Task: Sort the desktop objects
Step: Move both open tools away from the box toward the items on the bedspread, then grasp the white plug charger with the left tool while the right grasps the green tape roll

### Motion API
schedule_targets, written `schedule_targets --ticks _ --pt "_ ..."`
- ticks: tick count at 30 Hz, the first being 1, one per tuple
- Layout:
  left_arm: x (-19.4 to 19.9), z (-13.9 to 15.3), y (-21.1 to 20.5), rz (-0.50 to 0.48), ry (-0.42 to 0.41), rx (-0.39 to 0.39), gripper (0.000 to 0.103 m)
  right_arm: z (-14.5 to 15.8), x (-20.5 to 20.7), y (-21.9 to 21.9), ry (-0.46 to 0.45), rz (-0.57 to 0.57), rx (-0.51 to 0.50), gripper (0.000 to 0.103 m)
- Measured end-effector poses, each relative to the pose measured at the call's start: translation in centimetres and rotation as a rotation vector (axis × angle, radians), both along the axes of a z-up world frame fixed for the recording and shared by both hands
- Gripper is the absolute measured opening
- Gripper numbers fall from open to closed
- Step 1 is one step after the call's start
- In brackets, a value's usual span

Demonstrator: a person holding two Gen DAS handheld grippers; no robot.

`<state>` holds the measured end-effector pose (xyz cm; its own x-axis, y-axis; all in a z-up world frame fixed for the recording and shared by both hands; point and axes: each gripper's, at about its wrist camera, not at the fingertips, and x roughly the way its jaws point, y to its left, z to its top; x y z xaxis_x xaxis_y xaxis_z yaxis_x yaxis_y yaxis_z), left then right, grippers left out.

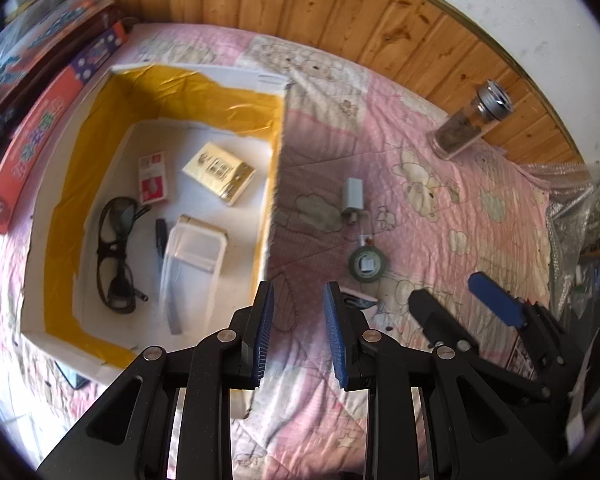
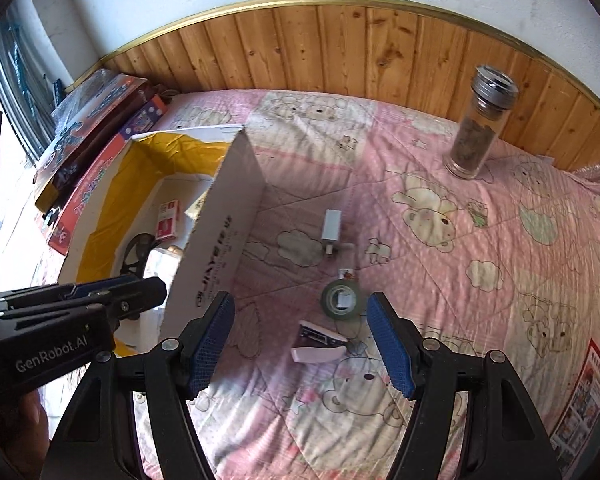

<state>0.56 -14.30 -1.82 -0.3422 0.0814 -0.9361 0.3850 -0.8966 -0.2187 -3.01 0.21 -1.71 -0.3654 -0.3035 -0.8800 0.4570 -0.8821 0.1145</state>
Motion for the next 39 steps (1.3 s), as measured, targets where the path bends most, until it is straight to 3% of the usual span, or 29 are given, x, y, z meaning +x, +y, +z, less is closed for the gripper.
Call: schedule_targets --ticks 8,11,17,25,27,30,33,36,39 --pt "-4.9 0.3 2.9 -0.118 0.004 -0.063 0.031 -2.4 -0.9 2.0 -0.041 -0.032 -0.011 0.07" --pt "-6.8 -0.6 4.1 -0.172 -0.013 -0.067 0.032 -3.9 -1.4 3.6 -0.089 -0.056 -0.083 0.07" --pt "-10.3 -4.8 5.3 -0.221 -0.095 -0.073 0.034 -8.0 -2.4 5.9 -0.206 -0.112 -0.172 0.07" --pt "-14.8 -10.2 5.8 -0.226 -0.178 -0.071 0.034 -10.9 -3.4 4.9 -0.214 -0.077 -0.201 0.069" --pt "-15.6 -11.3 5.8 -0.223 -0.198 -0.074 0.034 -11.6 -4.1 4.5 -0.213 -0.071 -0.203 0.064" --pt "-16.6 -13.0 5.4 -0.214 -0.224 -0.054 0.034 -12.4 -4.9 3.8 -0.204 -0.047 -0.186 0.047" --pt "-17.2 -14.2 5.1 -0.206 -0.228 -0.016 0.037 -13.6 -5.6 2.8 -0.2 -0.014 -0.153 0.045" --pt "-17.4 -15.1 4.9 -0.195 -0.234 -0.014 0.026 -15.0 -6.1 2.0 -0.198 0.006 -0.114 0.045" --pt "-17.2 -15.4 4.5 -0.185 -0.221 0.019 0.022 -15.7 -6.3 1.9 -0.204 0.008 -0.11 0.027"
